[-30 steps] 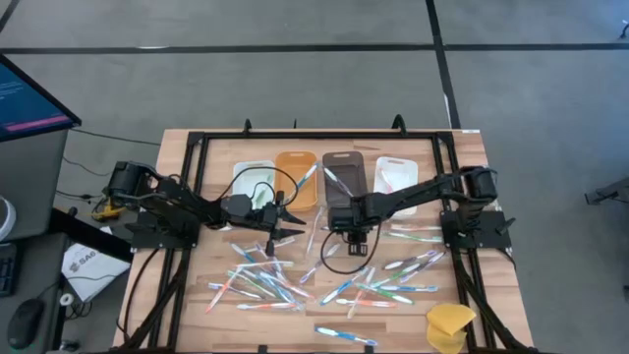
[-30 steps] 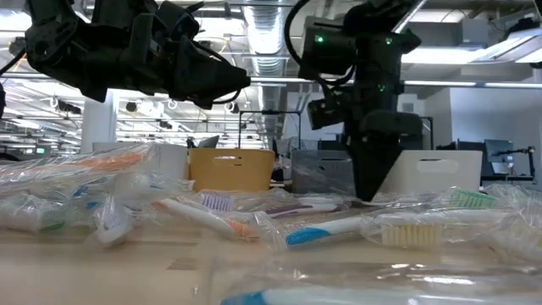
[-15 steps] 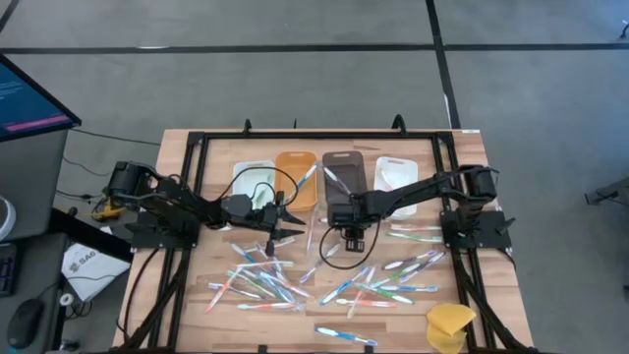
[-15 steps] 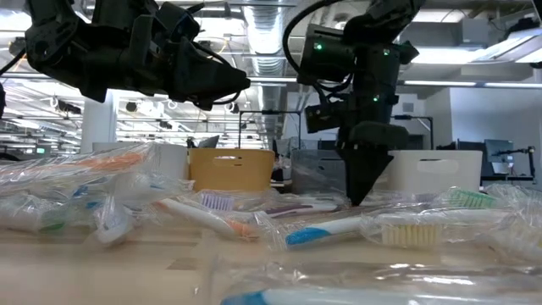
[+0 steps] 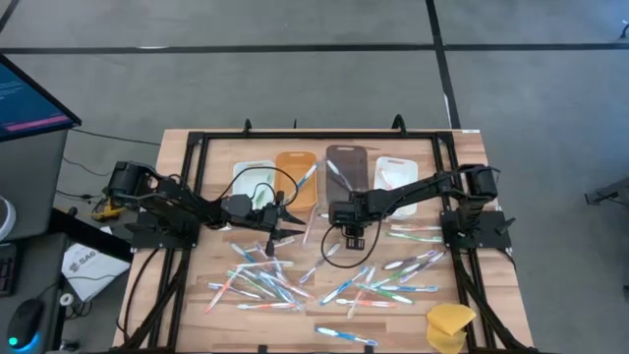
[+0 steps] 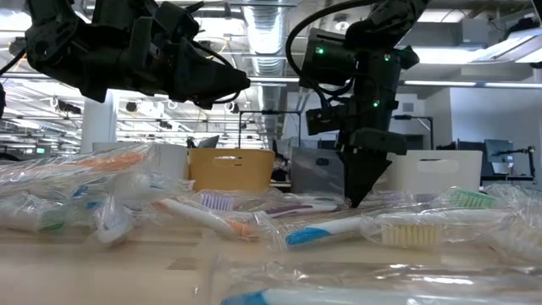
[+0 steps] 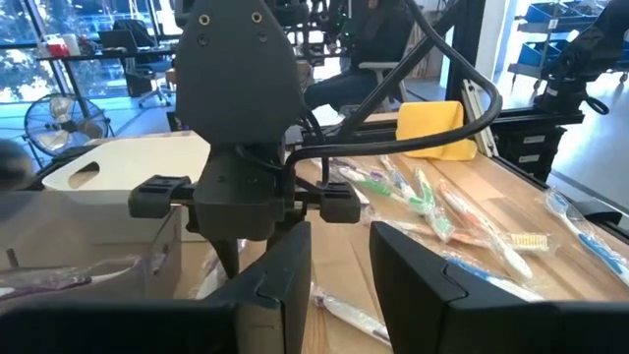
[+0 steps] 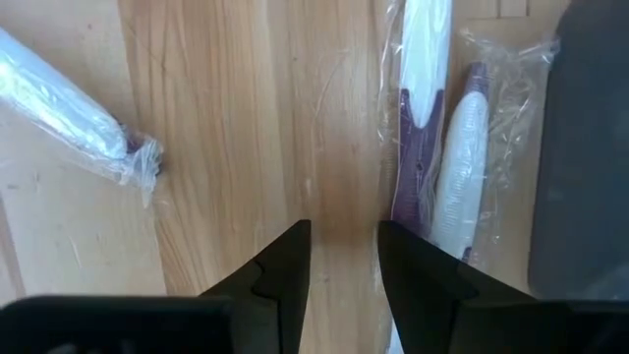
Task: Pick & Place Toothbrushes
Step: Put the purple toothbrush into the black transparent bin
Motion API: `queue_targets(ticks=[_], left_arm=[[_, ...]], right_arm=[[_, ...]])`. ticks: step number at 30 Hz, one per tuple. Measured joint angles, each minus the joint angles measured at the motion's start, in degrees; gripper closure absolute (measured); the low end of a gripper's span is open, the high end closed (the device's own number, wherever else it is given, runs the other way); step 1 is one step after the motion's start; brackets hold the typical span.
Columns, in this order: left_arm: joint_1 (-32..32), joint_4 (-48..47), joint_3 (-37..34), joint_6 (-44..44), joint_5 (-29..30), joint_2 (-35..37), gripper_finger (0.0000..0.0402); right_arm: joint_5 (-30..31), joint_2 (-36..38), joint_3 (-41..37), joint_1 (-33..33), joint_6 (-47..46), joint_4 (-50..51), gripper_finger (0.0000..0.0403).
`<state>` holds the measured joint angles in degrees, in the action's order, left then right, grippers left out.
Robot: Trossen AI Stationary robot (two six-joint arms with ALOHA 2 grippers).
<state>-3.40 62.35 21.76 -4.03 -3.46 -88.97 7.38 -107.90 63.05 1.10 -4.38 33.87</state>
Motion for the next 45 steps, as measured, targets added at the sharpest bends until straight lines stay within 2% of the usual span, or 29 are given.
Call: queue_targets(ticks=[16, 23, 33, 45], left_arm=[[0.0, -0.44, 0.0, 0.02, 0.0, 0.0, 0.03], [0.0, -0.46, 0.0, 0.02, 0.0, 0.0, 0.03], [0.0, -0.46, 0.0, 0.04, 0.0, 0.0, 0.03], [0.0, -0.46, 0.0, 0.06, 0.0, 0.0, 0.03]], right_arm=[[2.05, 0.07, 5.96, 2.52, -0.38, 7.36, 0.0285], [5.99, 0.17, 6.4, 2.52, -1.86, 11.34, 0.0285], [3.03, -0.22, 6.46, 1.99, -2.75, 11.88, 0.0285], [2.95, -0.22, 5.45, 1.99, -3.63, 9.35, 0.0285]])
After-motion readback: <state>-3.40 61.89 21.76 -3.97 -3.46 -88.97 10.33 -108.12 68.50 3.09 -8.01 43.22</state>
